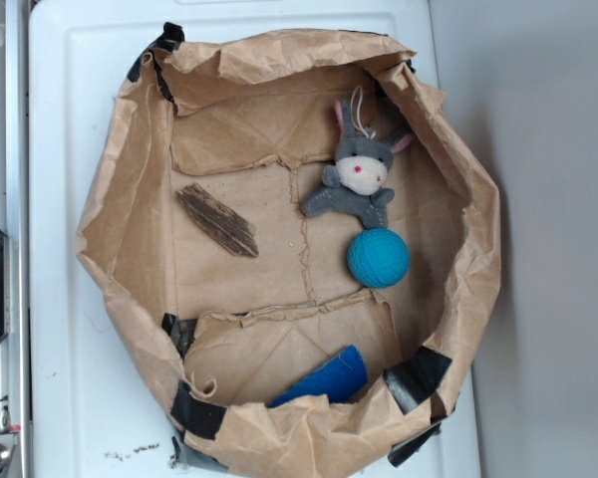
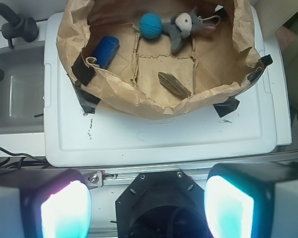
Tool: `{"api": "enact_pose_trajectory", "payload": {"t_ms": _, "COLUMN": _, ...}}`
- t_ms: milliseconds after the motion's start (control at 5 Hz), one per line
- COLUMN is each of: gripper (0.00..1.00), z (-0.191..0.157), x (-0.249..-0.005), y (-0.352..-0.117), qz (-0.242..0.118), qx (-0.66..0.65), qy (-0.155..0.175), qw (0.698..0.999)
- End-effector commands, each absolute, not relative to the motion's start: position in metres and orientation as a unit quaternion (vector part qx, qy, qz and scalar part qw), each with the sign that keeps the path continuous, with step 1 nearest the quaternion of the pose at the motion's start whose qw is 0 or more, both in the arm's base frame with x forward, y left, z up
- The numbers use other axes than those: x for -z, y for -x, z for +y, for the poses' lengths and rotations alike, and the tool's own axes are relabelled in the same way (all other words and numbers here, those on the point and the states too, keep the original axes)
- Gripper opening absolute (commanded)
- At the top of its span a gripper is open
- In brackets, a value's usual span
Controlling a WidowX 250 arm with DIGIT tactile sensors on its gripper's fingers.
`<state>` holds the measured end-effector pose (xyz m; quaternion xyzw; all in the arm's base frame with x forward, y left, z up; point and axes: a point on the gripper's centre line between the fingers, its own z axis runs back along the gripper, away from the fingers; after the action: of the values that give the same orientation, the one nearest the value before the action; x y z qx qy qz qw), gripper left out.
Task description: Grab the blue sponge.
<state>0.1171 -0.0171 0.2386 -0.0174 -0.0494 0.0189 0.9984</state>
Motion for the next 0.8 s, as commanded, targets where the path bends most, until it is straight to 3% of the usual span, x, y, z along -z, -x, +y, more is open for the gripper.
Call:
{"api": "enact_pose_trajectory", "payload": {"t_ms": 0, "gripper": 1.0, "z": -0.017, "x": -0.239, "y": -0.117, "qz": -0.049, "qx": -0.019, "qy": 0.017, "qw": 0.998}}
{"api": "enact_pose_trajectory", "payload": {"t_ms": 200, "gripper": 1.0, "z": -0.01, "x": -0.229, "y": -0.167, "qz": -0.029, "qx": -0.073, "qy": 0.032, "qw": 0.996}}
{"api": "enact_pose_trajectory", "payload": {"t_ms": 400, "gripper": 1.0, "z": 0.001, "x": -0.214, "y": -0.216, "qz": -0.037, "qx": -0.134, "qy": 0.026, "qw": 0.99}}
{"api": "enact_pose_trajectory", "payload": {"t_ms": 600, "gripper": 1.0, "z": 0.001, "x": -0.214, "y": -0.216, "qz": -0.037, "qx": -0.134, "qy": 0.026, "qw": 0.99}}
